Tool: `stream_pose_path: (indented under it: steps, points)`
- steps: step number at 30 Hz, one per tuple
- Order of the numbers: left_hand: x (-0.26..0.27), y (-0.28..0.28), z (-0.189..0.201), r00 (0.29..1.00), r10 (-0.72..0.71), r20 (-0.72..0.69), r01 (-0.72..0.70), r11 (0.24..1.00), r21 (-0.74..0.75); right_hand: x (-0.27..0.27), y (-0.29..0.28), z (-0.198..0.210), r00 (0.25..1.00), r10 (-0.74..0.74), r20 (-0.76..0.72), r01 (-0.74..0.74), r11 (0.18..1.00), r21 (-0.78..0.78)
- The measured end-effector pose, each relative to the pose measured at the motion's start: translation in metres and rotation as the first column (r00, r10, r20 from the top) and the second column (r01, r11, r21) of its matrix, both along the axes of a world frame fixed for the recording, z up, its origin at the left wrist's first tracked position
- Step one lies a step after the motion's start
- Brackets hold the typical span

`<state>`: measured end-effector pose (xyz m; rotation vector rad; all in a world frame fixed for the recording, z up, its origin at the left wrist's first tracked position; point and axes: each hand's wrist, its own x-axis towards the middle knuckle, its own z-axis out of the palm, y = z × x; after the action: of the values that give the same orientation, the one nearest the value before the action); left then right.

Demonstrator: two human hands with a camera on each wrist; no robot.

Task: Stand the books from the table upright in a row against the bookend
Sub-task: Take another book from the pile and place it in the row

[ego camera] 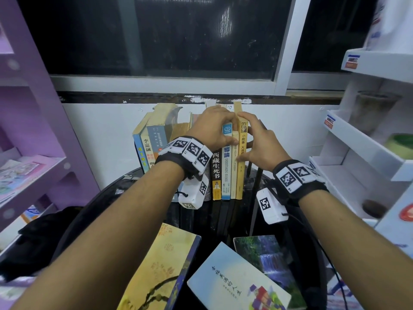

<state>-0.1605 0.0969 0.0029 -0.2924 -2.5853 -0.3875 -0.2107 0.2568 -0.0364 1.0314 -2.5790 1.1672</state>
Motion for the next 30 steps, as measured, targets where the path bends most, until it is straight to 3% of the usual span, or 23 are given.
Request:
stream_pose_path:
  steps: [22,30]
  points:
    - [-0.002,-0.001,-0.003,1.000,0.002,-0.004,-0.002,1.000,-0.010,-0.003,0.002,0.001,1.000,-0.006,0.025,0.006,1.000,0.017]
    - [0.008,0.002,-0.001,0.998,0.028,0.048,-0.029,0.999,0.020,0.005,0.008,0.000,0.993,-0.026,0.116,0.026,1.000,0.003]
